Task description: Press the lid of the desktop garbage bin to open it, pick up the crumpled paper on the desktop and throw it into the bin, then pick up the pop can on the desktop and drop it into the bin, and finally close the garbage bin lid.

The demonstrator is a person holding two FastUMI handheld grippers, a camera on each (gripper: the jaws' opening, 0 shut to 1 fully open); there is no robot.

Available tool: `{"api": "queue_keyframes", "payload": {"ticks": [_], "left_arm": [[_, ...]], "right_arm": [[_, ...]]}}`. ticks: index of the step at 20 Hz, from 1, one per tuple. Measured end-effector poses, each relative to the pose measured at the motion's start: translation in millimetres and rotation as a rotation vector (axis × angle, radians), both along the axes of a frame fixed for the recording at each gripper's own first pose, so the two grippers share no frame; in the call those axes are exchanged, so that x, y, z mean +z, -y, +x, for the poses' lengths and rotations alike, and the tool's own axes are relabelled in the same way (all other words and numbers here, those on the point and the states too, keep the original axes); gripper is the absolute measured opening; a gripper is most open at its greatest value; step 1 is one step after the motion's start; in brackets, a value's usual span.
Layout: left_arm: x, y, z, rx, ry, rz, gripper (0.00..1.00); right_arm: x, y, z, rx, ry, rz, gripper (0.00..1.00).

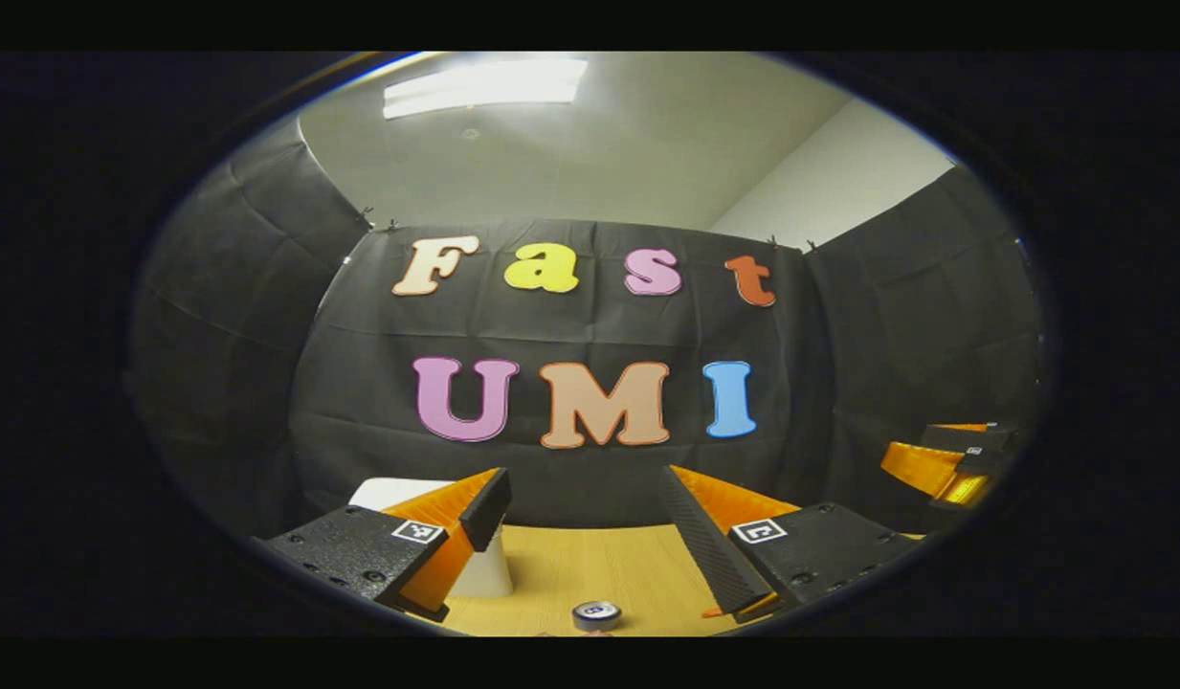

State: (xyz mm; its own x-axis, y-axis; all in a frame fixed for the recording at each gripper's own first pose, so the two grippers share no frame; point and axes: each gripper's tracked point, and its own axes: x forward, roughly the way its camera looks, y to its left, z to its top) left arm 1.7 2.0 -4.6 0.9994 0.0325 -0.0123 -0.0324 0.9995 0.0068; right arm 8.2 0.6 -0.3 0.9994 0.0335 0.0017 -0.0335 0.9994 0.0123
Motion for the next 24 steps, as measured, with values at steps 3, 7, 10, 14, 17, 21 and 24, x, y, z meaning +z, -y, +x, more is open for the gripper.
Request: {"api": "queue_keyframes", "payload": {"ticks": [3,7,10,14,17,21,24], "left_arm": [[-1.9,-1.6,0.4,0.005,-0.005,-0.011,0.93],[-5.8,-0.9,4.2,0.012,-0.023,-0.009,0.92],[-8.0,1.4,3.6,0.022,-0.03,-0.001,0.93],[-14.7,5.0,4.0,0.032,-0.051,0.007,0.93],[-17.1,5.5,2.9,0.046,-0.056,0.015,0.93],[-22.0,2.8,1.9,0.066,-0.069,0.02,0.93],[-26.4,0.8,3.2,0.085,-0.08,0.019,0.92]], "right_arm": [[-0.4,0.5,1.7,-0.001,0.003,-0.005,0.95],[-0.7,-1.2,5.1,0.014,0.008,-0.007,0.95],[-2.3,-1.1,6.5,0.034,0.009,0.009,0.95],[-5.9,7.0,9.6,0.044,0.005,0.012,0.95],[-10.9,11.9,13.0,0.051,-0.009,0.019,0.95],[-12.6,22.9,19.7,0.039,-0.022,0.025,0.95],[-14.6,25.2,22.8,0.04,-0.033,0.038,0.95]]}}
